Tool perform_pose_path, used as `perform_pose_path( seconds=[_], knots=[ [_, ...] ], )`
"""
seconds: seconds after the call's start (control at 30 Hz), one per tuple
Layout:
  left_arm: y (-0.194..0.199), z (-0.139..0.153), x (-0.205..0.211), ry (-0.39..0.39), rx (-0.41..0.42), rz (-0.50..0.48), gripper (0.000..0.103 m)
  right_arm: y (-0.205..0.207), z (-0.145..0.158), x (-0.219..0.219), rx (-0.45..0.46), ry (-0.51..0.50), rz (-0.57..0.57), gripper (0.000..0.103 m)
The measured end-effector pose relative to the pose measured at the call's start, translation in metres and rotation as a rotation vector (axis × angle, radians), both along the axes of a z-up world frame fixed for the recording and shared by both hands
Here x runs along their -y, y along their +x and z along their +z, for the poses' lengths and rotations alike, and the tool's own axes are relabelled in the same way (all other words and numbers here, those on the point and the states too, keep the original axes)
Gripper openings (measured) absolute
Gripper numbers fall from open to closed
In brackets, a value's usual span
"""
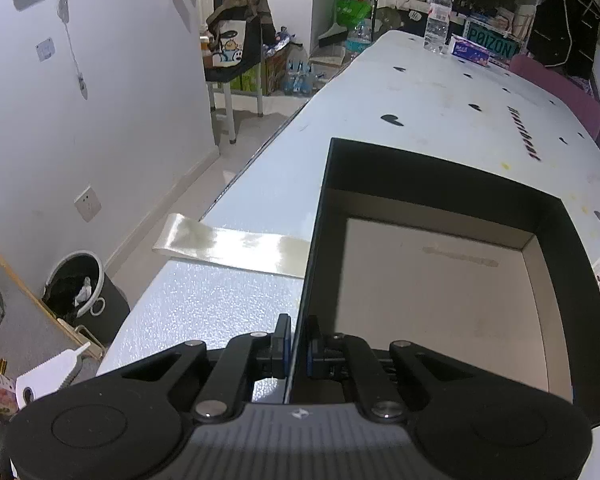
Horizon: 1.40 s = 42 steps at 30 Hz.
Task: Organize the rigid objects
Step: 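Move the left tool beside the black box and reach the right tool toward the white holder, then grasp the white plastic holder with the right gripper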
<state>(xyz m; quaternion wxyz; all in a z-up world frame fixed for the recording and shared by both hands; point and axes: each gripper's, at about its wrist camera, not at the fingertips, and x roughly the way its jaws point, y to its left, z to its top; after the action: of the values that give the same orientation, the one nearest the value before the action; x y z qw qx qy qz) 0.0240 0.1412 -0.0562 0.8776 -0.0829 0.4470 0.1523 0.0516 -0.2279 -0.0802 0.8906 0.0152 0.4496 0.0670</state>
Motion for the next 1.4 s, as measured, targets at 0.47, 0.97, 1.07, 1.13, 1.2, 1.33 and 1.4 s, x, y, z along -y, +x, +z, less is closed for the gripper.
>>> perform_pose_path(
  seconds=[0.47,0.97,1.07,1.13,1.2,1.33,1.4],
  knots=[
    [0.001,0.0,0.001,0.008,-0.001,0.0,0.007,-0.016,0.004,0.001,0.06,-0.03,-0.088,0.05],
    [0.0,0.001,0.001,0.008,0.009,-0.017,0.006,-0.035,0.071,-0.044,0.248,0.008,-0.041,0.021],
    [-0.001,0.001,-0.001,0.005,0.011,-0.024,0.006,-0.032,0.074,-0.052,0.244,-0.007,-0.038,0.023],
    [-0.001,0.001,-0.001,0.003,0.012,-0.028,0.006,-0.031,0.073,-0.048,0.237,0.013,-0.065,0.036],
    [-0.001,0.001,-0.001,0.003,0.014,-0.032,0.006,-0.033,0.07,-0.039,0.225,0.027,-0.11,0.04],
    [-0.001,0.001,-0.001,0.009,0.017,-0.039,0.006,-0.03,0.055,-0.012,0.156,0.099,-0.218,0.045],
    [0.0,0.001,-0.001,0.013,0.018,-0.043,0.006,-0.028,0.045,-0.005,0.118,0.114,-0.254,0.046]
  ],
)
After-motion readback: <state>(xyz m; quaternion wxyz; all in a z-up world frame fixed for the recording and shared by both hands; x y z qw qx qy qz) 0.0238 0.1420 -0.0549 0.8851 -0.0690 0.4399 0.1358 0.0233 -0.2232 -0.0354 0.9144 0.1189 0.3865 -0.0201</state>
